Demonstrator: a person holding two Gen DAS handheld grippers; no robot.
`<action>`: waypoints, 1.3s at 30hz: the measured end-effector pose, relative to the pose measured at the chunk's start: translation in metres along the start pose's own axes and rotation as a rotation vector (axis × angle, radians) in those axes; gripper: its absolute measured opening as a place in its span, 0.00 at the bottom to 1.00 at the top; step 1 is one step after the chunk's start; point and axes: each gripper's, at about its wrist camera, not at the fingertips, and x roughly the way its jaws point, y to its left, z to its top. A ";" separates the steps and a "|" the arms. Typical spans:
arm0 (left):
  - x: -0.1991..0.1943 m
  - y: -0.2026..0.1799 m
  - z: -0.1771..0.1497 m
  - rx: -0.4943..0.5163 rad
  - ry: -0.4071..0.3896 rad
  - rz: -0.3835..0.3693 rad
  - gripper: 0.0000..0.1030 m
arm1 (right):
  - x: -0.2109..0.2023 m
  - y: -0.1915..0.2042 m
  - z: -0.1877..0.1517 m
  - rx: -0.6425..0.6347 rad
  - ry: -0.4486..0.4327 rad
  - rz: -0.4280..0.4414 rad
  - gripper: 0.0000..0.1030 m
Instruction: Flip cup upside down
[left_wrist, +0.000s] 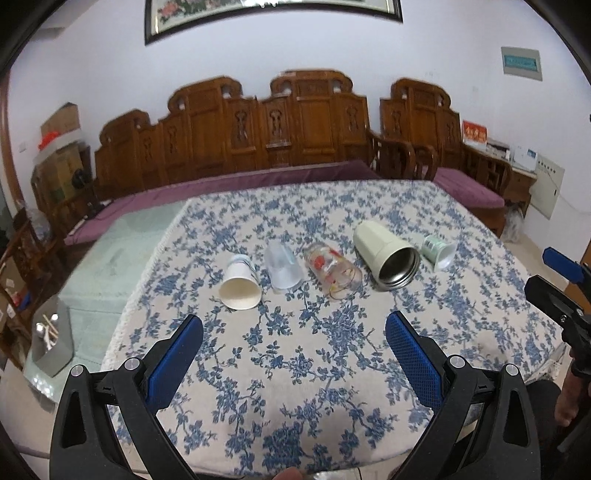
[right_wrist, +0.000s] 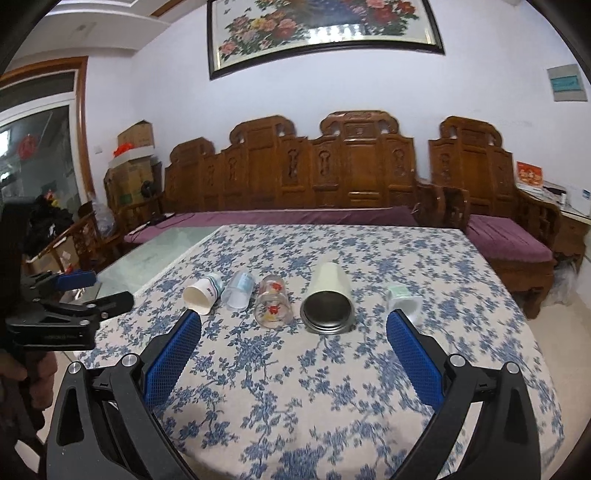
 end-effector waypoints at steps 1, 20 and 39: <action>0.006 0.000 0.002 0.002 0.013 -0.004 0.92 | 0.005 0.000 0.001 0.000 0.005 0.007 0.98; 0.148 0.038 0.074 -0.092 0.214 -0.124 0.88 | 0.127 -0.011 0.011 0.005 0.185 0.053 0.89; 0.285 0.039 0.074 -0.166 0.439 -0.091 0.64 | 0.168 -0.032 -0.022 0.060 0.283 0.059 0.89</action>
